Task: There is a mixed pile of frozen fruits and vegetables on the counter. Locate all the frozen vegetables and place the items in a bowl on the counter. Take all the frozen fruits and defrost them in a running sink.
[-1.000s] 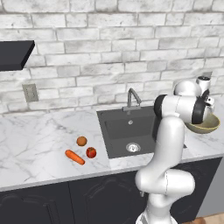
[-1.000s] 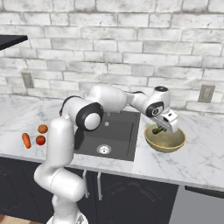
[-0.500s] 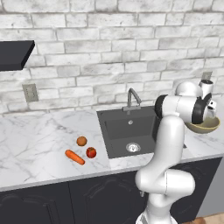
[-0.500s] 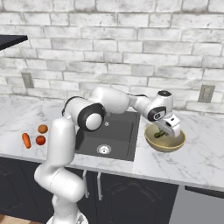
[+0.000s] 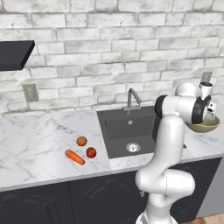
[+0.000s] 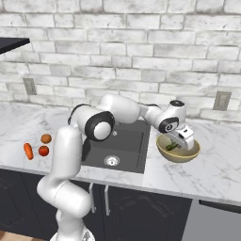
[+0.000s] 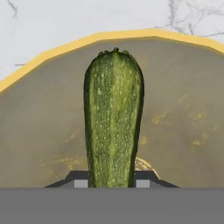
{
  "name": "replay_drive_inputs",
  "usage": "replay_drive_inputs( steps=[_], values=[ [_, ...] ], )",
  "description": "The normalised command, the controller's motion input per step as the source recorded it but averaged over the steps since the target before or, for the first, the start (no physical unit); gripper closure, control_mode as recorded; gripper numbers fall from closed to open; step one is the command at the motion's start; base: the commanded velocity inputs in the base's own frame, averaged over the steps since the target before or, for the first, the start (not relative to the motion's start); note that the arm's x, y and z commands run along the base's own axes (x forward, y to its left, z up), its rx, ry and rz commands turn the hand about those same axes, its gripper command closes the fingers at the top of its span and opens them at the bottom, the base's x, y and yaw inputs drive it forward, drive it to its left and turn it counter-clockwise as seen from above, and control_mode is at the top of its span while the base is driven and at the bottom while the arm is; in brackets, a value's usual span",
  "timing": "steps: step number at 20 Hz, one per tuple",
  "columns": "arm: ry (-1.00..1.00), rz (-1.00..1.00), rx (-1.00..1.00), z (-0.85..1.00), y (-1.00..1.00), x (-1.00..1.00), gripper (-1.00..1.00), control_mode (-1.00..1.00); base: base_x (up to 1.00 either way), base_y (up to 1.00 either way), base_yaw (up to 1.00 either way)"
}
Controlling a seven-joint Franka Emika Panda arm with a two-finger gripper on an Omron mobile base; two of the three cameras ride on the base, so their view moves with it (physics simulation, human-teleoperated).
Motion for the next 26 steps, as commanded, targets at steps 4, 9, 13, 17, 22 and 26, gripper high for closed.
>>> replay_drive_inputs(
  steps=[4,9,13,17,22,26],
  values=[
    [0.0,0.0,0.0,0.0,-0.03,-0.01,-1.0,-1.0,0.0,0.0,0.0],
    [0.0,0.0,0.0,0.02,0.0,-0.05,-1.0,-1.0,0.0,0.0,0.0],
    [-0.02,-0.01,0.0,0.19,0.0,-0.13,-1.0,-1.0,0.0,0.0,0.0],
    [-0.07,-0.02,-0.02,0.46,0.0,-0.21,-1.0,-1.0,0.0,0.0,0.0],
    [-0.02,-0.03,-0.03,0.6,0.08,-0.18,-1.0,-1.0,0.0,0.0,0.0],
    [0.0,0.0,-0.02,0.54,0.38,-0.01,-1.0,-1.0,0.0,0.0,0.0]
  ],
)
